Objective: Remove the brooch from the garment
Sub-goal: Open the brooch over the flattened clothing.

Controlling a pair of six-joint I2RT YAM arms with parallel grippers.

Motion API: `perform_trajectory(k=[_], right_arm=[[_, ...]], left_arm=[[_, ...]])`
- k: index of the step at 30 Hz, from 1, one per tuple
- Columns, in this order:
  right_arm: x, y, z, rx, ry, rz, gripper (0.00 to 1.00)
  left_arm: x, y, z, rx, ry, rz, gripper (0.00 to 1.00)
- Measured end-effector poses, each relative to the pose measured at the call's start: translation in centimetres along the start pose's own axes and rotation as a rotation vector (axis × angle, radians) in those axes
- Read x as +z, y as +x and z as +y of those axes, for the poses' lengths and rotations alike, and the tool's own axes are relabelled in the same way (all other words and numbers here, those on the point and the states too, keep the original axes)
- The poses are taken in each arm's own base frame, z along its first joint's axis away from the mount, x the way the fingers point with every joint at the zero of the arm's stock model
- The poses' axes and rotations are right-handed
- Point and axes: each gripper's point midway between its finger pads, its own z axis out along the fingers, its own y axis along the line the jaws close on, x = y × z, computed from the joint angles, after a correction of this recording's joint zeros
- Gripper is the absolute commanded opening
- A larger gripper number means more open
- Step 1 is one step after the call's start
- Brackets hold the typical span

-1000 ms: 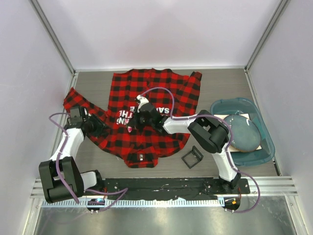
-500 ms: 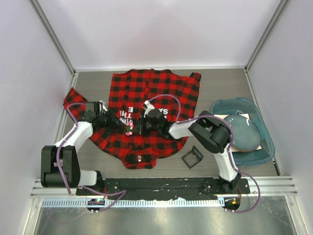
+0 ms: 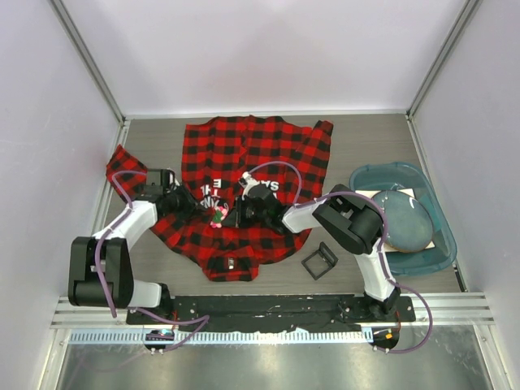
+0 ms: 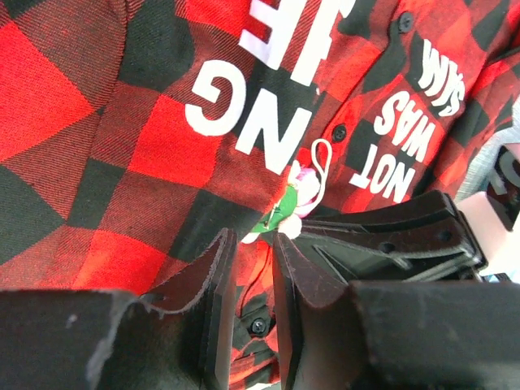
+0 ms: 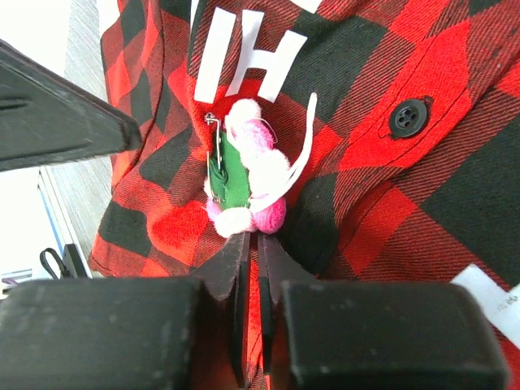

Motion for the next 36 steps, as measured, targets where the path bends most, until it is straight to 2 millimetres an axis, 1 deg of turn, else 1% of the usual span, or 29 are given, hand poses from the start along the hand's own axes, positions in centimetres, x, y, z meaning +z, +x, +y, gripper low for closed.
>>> perform_trajectory(k=[2,4,8,10,13,15,17,18,21,23,26,29,32,34,36], right_arm=[[0.0,0.0,0.1,-0.007,0.0,0.008,0.16],[0.0,0.0,0.2,-0.026,0.001,0.019,0.2],[-0.3,0.0,0.2,-0.069,0.016,0.04,0.24],[-0.6,-0.1,0.1,-0.088,0.029,0.052,0.27],[-1.2,-0.4,-0.2,-0.105,0.042,0.065,0.35],[-1.4,-0.9,-0.5,-0.114,0.047,0.068,0.42],[-1.5,-1.4,-0.7,-0.13,0.05,0.076,0.46],[-1.6,-1.7,-0.7,-0.136,0.05,0.073,0.52],[-1.5,-2.5,-0.5,-0.172,0.046,0.072,0.59],[-1.5,-3.1,-0.3,-0.197,0.044,0.075,0.63],[-1.4,-4.2,0.5,-0.238,0.044,0.077,0.65],[-0.7,-6.4,2.1,-0.291,0.029,0.059,0.66],[0.6,-8.6,3.4,-0.344,0.014,0.048,0.66],[1.2,-9.0,3.5,-0.364,0.017,0.056,0.66],[1.6,-8.8,3.0,-0.374,0.03,0.081,0.66]], left_arm=[[0.5,0.4,0.4,0.0,-0.018,0.015,0.31],[1.3,0.9,1.0,-0.003,-0.047,0.039,0.32],[2.7,2.1,2.3,-0.008,-0.102,0.09,0.3],[3.1,2.6,2.8,-0.01,-0.124,0.107,0.3],[3.2,2.7,2.9,-0.009,-0.128,0.107,0.3],[3.2,2.7,2.9,-0.008,-0.13,0.103,0.3],[3.2,2.7,2.9,-0.007,-0.129,0.1,0.3],[3.2,2.7,2.9,-0.007,-0.128,0.099,0.3],[3.2,2.7,2.9,-0.008,-0.129,0.098,0.3],[3.2,2.7,2.9,-0.009,-0.13,0.097,0.3],[3.3,2.7,2.8,-0.011,-0.13,0.096,0.3],[3.3,2.7,2.8,-0.012,-0.128,0.093,0.3],[3.3,2.7,2.8,-0.01,-0.125,0.09,0.3],[3.3,2.7,2.8,-0.009,-0.124,0.089,0.3],[3.3,2.7,2.8,-0.009,-0.124,0.088,0.3]])
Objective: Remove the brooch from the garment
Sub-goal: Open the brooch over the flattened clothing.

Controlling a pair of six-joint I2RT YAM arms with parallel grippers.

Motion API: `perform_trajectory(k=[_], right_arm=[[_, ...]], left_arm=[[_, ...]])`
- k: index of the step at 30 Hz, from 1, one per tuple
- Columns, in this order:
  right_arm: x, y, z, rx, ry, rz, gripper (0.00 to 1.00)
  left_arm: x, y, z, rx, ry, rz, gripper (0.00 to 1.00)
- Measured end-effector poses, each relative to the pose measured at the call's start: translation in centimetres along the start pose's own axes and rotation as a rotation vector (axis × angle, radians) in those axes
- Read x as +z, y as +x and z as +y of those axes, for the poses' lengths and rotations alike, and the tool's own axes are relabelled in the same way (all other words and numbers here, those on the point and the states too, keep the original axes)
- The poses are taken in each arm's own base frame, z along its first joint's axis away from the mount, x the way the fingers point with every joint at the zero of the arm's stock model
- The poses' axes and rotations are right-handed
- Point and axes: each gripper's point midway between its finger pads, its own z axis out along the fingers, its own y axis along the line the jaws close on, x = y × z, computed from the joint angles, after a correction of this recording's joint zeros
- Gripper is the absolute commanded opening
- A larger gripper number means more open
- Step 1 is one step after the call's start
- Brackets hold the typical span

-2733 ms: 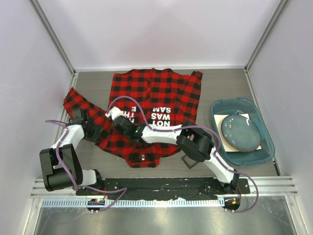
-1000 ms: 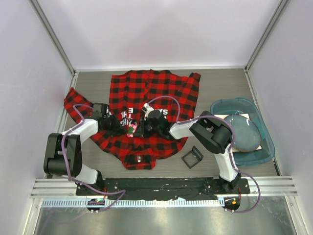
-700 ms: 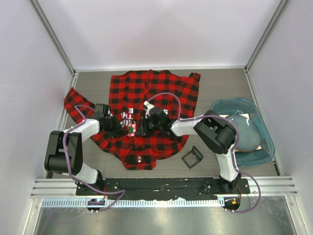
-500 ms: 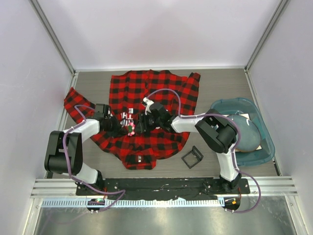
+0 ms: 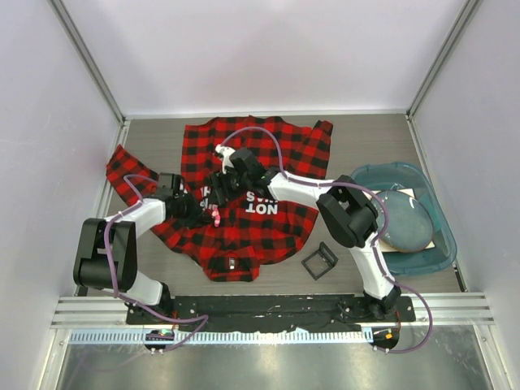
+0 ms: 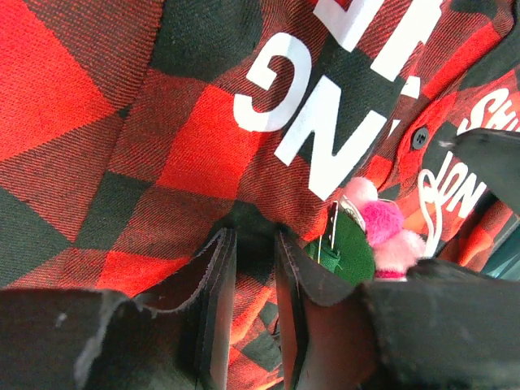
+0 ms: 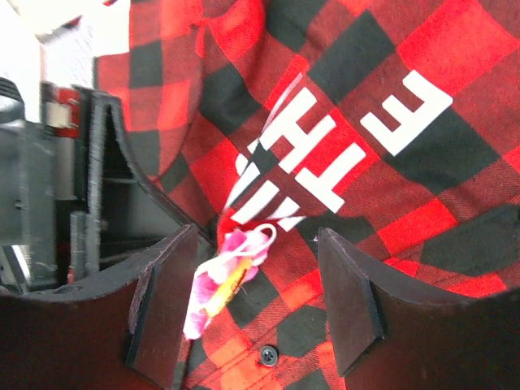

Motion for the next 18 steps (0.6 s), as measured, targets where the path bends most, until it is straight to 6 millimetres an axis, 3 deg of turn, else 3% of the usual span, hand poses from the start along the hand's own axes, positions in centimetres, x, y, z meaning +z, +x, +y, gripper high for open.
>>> perform_trajectory(k=[7,10,14,16,18], right_arm=[[0.6,3.8,-1.4,0.03,0.034,0.136,0.6],[0.8,4.7,-1.6,0.039,0.032,0.166,0.44],[1.2,5.1,-1.3,0.057,0.016,0.181,0.11],[1.3,5.1,-1.0,0.067,0.012,0.178,0.03],[1.4,4.9,-0.9,0.081,0.018,0.166,0.01]], left_arm=[[-0.1,0.1,0.0,0.005,0.0,-0.007,0.3],[-0.1,0.1,0.0,0.006,0.0,-0.009,0.3],[-0.2,0.2,0.1,0.007,0.001,-0.01,0.3],[-0.2,0.3,0.1,0.006,0.001,-0.011,0.3],[-0.2,0.3,0.1,0.002,0.001,-0.01,0.29]])
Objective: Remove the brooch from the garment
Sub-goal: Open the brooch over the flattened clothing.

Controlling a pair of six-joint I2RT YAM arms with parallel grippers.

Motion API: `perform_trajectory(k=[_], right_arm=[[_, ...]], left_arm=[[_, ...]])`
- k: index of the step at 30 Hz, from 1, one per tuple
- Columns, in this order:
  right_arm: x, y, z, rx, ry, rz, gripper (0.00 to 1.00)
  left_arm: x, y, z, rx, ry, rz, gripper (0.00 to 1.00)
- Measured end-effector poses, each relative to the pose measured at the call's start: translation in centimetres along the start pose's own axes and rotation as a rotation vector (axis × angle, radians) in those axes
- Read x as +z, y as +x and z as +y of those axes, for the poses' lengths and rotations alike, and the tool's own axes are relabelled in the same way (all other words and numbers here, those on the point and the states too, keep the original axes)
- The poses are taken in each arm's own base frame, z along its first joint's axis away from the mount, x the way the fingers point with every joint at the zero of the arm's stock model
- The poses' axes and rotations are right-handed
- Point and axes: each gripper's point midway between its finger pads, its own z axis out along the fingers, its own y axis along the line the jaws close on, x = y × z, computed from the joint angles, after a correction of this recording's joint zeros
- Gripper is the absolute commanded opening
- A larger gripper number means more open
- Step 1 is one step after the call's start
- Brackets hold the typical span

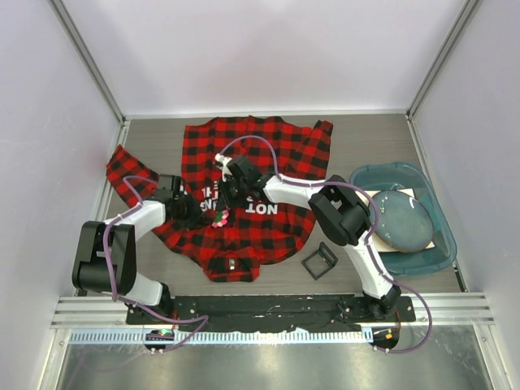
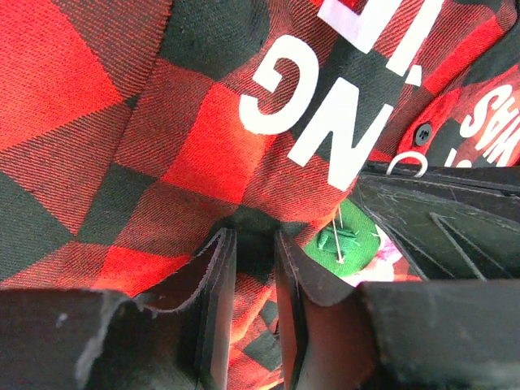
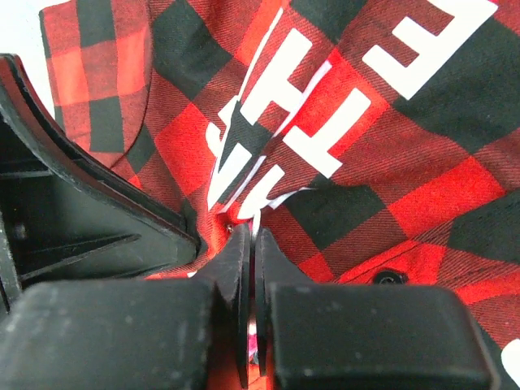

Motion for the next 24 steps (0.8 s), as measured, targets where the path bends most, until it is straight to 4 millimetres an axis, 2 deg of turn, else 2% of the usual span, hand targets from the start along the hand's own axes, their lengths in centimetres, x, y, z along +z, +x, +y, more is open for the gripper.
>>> perform_trajectory(k=[3,6,7,9,12,13,16,20,24], right_arm=[[0.3,0.1,-0.2,0.013,0.042,-0.031,0.01],[0.7,0.4,-0.2,0.014,0.107,-0.055,0.01],[0.8,0.0,-0.1,0.0,0.198,-0.106,0.01],[0.8,-0.2,0.1,-0.003,0.226,-0.125,0.01],[0.9,-0.8,0.1,-0.008,0.315,-0.186,0.01],[0.8,-0.9,0.0,-0.012,0.346,-0.206,0.01],[0.6,-1.3,-0.1,-0.016,0.415,-0.257,0.01],[0.4,-1.5,0.0,-0.017,0.472,-0.302,0.01],[0.0,-1.9,0.2,-0.026,0.526,-0.342,0.01]], left_arm=[[0.0,0.0,0.0,-0.005,-0.001,-0.001,0.3],[-0.1,0.0,0.0,-0.008,0.0,-0.004,0.37],[-0.7,-0.1,-0.4,-0.009,0.015,-0.016,0.56],[-0.8,-0.2,-0.6,-0.017,0.02,-0.02,0.57],[-1.5,-0.7,-1.4,-0.04,0.05,-0.048,0.5],[-1.6,-0.9,-1.5,-0.045,0.054,-0.054,0.43],[-1.2,-0.8,-1.1,-0.079,0.041,-0.037,0.33],[-0.2,-0.1,-0.1,-0.119,0.026,-0.001,0.33],[-0.2,0.0,-0.1,-0.124,0.058,-0.018,0.29]])
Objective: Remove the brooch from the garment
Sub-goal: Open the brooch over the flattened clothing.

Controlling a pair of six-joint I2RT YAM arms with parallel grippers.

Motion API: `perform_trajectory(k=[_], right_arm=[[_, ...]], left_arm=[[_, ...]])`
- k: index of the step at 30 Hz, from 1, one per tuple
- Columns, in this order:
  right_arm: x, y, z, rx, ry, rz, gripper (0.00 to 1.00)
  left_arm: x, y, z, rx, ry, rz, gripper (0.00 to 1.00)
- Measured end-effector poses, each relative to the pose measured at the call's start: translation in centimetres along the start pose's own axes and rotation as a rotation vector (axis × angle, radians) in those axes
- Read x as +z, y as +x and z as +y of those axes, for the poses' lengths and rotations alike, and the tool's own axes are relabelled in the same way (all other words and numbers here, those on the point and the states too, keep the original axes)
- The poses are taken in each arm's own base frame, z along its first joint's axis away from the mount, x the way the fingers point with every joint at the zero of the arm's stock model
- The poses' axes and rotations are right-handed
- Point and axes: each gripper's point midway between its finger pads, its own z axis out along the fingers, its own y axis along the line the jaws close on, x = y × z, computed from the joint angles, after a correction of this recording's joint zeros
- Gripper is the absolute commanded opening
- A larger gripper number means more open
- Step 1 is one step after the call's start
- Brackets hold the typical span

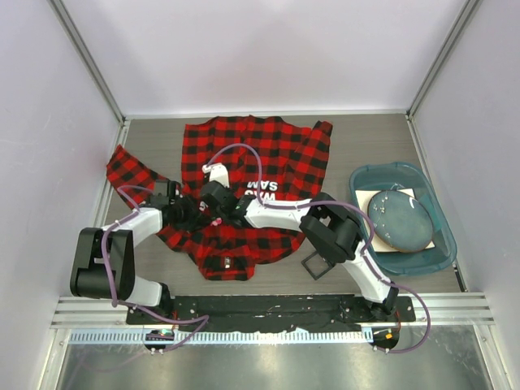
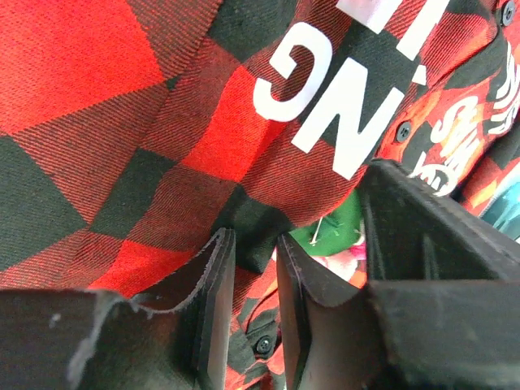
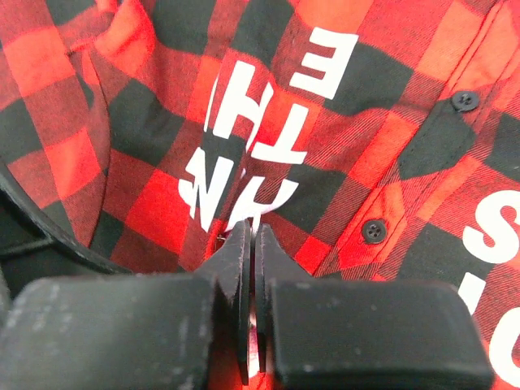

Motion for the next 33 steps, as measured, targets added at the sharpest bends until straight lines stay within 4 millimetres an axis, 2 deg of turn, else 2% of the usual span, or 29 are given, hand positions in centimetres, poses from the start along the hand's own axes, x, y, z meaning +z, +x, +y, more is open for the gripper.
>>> perform_trajectory(k=[2,5,8,12,14,17,22,25,33], right_arm=[[-0.2,-0.7,0.0,0.0,0.024,-0.024,0.01],[-0.3,-2.4,-0.1,0.014,0.051,-0.067,0.01],[-0.4,-3.7,-0.2,0.026,0.069,-0.101,0.01],[-0.3,-4.5,-0.4,0.036,0.089,-0.135,0.01],[-0.2,-4.8,-0.5,0.047,0.09,-0.155,0.01],[-0.6,-4.3,-1.3,0.062,0.096,-0.177,0.01],[-1.8,-3.2,-2.6,0.127,0.062,-0.223,0.01],[-2.3,-2.7,-2.9,0.189,0.022,-0.255,0.01],[-2.7,-0.6,-3.0,0.335,-0.084,-0.311,0.01]], left_arm=[[0.0,0.1,0.1,0.001,0.008,-0.005,0.25],[0.1,0.4,0.1,-0.002,0.023,-0.001,0.24],[0.1,0.7,-0.2,0.0,0.054,0.009,0.28],[-0.5,1.0,-0.8,0.003,0.085,0.017,0.42],[-0.9,0.8,-1.2,0.004,0.105,0.017,0.43],[-1.5,0.1,-1.9,-0.009,0.128,0.014,0.43],[-2.8,-2.2,-3.3,-0.031,0.178,-0.02,0.43],[-3.3,-3.1,-3.2,-0.052,0.189,-0.038,0.4],[-2.6,-3.0,-3.5,-0.073,0.222,0.014,0.39]])
